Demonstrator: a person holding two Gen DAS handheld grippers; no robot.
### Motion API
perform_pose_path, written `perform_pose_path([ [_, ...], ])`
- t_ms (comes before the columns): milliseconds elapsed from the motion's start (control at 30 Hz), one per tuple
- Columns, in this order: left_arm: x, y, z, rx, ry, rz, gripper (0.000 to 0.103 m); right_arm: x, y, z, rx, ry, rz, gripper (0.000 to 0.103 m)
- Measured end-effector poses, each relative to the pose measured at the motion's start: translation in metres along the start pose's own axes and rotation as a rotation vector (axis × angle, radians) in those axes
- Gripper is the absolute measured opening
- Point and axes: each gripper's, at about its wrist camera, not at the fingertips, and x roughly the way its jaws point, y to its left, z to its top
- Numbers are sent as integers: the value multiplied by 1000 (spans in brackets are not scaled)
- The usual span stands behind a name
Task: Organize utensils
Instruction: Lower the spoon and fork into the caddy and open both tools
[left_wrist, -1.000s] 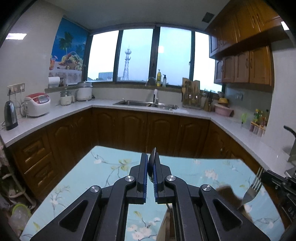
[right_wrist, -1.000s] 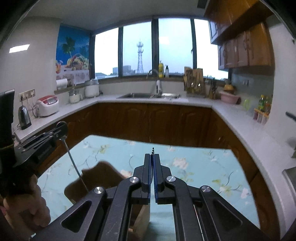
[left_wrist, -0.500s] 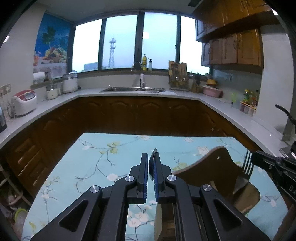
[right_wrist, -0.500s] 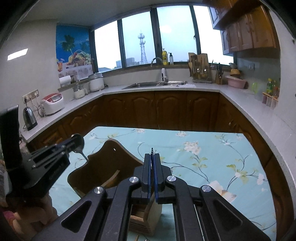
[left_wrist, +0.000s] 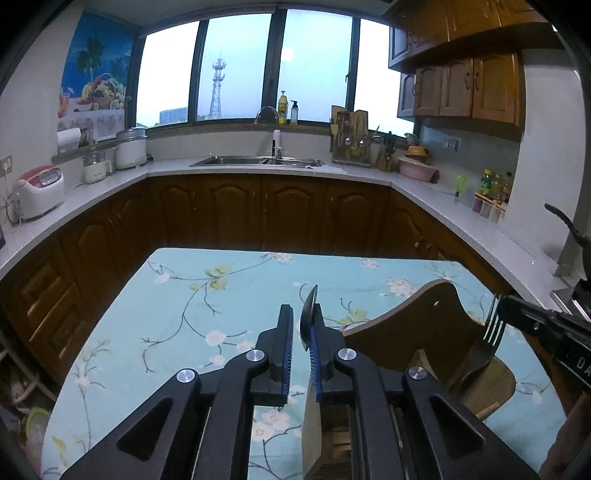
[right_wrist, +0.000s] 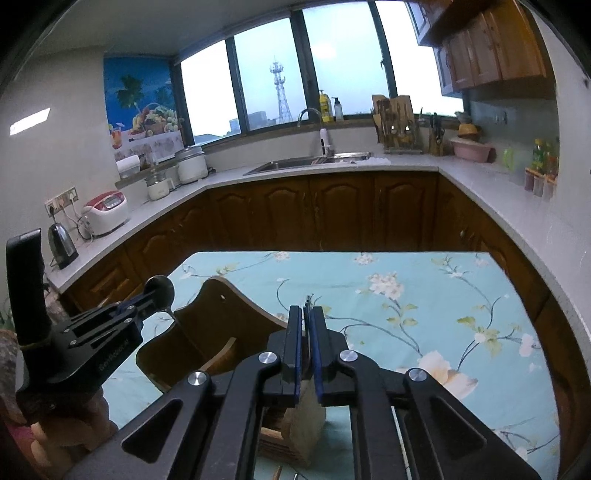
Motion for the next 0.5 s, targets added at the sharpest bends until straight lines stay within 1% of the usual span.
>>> perform_pose_path([
  [33, -1, 1, 3, 0, -1, 0, 15, 1, -1, -1, 9, 4, 14, 8],
  [67, -1, 2, 4, -1, -3, 2, 20, 1, 0, -1, 12, 9, 16, 8],
  [100, -3, 2, 4, -3, -7, 3, 23, 1, 0, -2, 8, 6, 11, 8],
  [167, -3, 1, 1, -1, -7, 5, 25, 0, 2, -2, 5, 4, 11, 8],
  [233, -3, -1, -1, -6, -5, 4, 35, -2, 1, -2, 15, 5, 16, 9],
  [267, -4, -2, -3, -10, -6, 6, 43, -3, 1, -2, 19, 4, 16, 10],
  [300, -5, -4, -9, -11, -9, 7, 44, -4, 1, -2, 22, 3, 15, 13],
  [367, -7, -4, -11, -14, -10, 7, 46, -7, -1, -1, 32, -2, 15, 22],
  [400, -8, -4, -11, -17, -7, 6, 49, -8, -2, -1, 38, -4, 16, 25],
  [433, -9, -4, -13, -19, -6, 7, 51, -9, -3, -1, 44, -5, 23, 34],
  [467, -10, -5, -13, -18, -7, 6, 53, -11, -3, -1, 50, -5, 29, 37],
  [500, -11, -4, -15, -16, -7, 6, 56, -12, -3, -1, 54, -6, 29, 37],
])
